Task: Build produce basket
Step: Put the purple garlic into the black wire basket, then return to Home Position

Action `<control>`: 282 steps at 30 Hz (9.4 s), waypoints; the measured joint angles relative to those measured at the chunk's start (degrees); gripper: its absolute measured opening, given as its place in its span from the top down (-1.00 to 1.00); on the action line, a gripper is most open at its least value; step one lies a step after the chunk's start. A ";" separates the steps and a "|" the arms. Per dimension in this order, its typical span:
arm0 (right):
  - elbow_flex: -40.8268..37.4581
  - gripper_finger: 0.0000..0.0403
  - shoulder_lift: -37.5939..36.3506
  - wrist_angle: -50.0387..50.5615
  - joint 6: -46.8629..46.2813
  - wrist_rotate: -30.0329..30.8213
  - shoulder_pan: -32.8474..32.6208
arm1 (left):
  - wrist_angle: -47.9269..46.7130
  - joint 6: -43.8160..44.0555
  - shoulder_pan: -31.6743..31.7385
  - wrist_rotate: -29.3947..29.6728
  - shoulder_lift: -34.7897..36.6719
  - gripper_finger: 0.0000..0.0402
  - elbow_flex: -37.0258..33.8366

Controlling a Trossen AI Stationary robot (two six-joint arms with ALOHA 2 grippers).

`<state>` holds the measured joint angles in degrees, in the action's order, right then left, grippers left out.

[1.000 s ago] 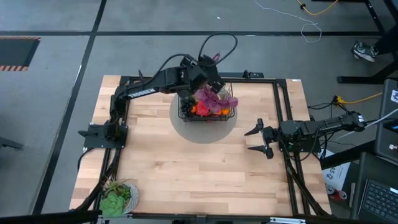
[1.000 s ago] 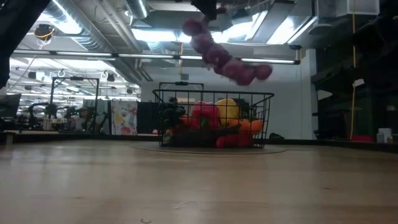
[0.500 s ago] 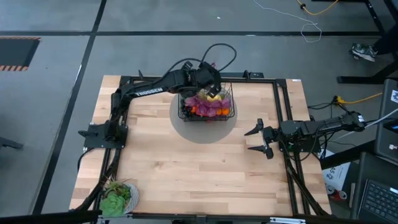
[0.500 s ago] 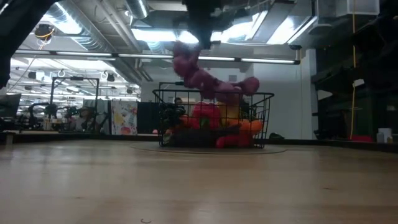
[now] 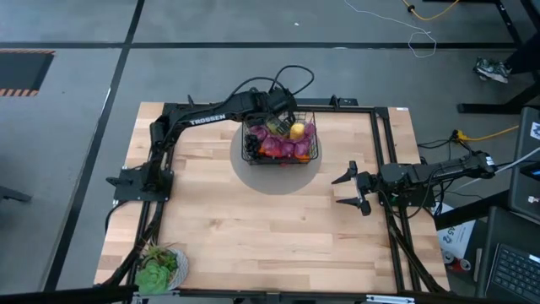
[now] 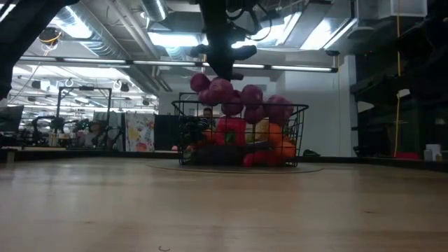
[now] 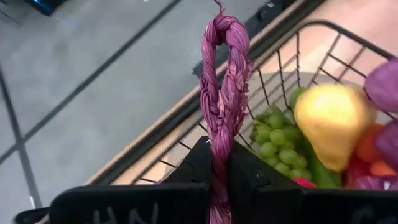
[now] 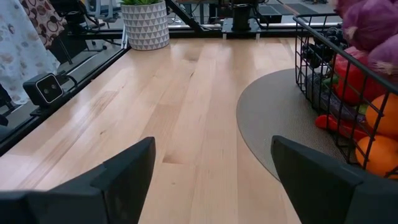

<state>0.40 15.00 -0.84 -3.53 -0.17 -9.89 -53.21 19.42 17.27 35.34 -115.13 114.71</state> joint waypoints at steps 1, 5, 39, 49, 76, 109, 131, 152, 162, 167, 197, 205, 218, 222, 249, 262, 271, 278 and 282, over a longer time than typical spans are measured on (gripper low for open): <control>0.00 -0.60 0.00 0.00 0.00 0.00 0.00 | -0.19 -0.02 0.14 -0.95 0.00 0.95 -0.11; 0.00 -0.60 0.00 0.00 0.00 0.00 0.00 | -0.33 -1.62 0.56 -2.11 0.00 0.95 -0.19; 0.00 -0.60 -0.02 0.00 0.81 -0.02 0.00 | 0.15 -3.65 2.81 -9.75 0.00 0.13 -7.93; 0.00 -0.60 -0.01 0.00 0.67 -0.04 0.01 | 13.16 -1.77 2.42 -6.16 0.08 -0.25 -7.93; 0.00 -0.60 -0.02 0.00 -1.04 -0.02 0.02 | -37.03 6.26 -19.00 -18.20 1.74 -0.23 11.87; 0.00 -0.60 -0.02 -0.11 -3.29 0.09 0.02 | 2.39 6.54 -28.10 -10.97 65.13 -0.23 -53.08; 0.00 -0.60 -0.02 -0.04 -2.23 0.11 0.02 | 37.69 -1.86 -28.06 -11.56 95.89 -0.23 -90.87; 0.00 -0.60 0.00 -0.03 -1.70 0.11 0.02 | 60.34 -9.47 -28.06 -17.04 115.10 -0.23 -114.30; 0.00 -0.60 0.00 -0.07 -0.32 0.51 0.04 | 56.32 -11.05 -26.50 -21.46 114.83 -0.23 -114.26; 0.00 -0.60 0.00 -0.05 -0.44 0.51 0.02 | 55.09 -12.20 -26.53 -28.78 114.33 -0.23 -114.26; 0.00 -0.60 -1.08 -1.55 4.50 9.54 3.94 | 55.28 -12.50 -26.55 -28.60 114.40 -0.23 -114.26; 0.02 -0.60 -7.67 -1.52 7.10 8.67 5.42 | 55.30 -12.50 -26.55 -28.60 114.40 -0.23 -114.26; 0.02 -0.60 -11.79 0.08 7.57 0.12 5.99 | 55.34 -12.50 -26.55 -28.60 114.40 -0.23 -114.26; 0.02 -0.60 -11.78 0.04 10.33 0.46 6.03 | 55.34 -12.51 -26.55 -28.60 114.40 -0.23 -114.26; 0.02 -0.60 -11.78 -0.11 9.84 0.51 5.99 | 55.34 -12.50 -26.57 -28.60 114.40 -0.23 -114.26; 0.02 -0.60 -11.78 -0.11 9.79 0.54 6.00 | 55.34 -12.50 -26.57 -28.60 114.40 -0.23 -114.26; 0.02 -0.60 -11.78 -0.11 9.86 0.55 6.00 | 55.34 -12.50 -26.55 -28.60 114.40 -0.23 -114.26; 0.02 -0.60 -11.78 -0.11 9.84 0.55 6.00 | 55.34 -12.50 -26.57 -28.60 114.40 -0.23 -114.26; 0.02 -0.60 -11.76 -0.11 9.86 0.55 5.99 | 55.34 -12.50 -26.56 -28.60 114.40 -0.23 -114.26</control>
<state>0.43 3.25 -0.95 6.33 0.38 -3.90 2.13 6.92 -9.29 6.74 -0.73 0.45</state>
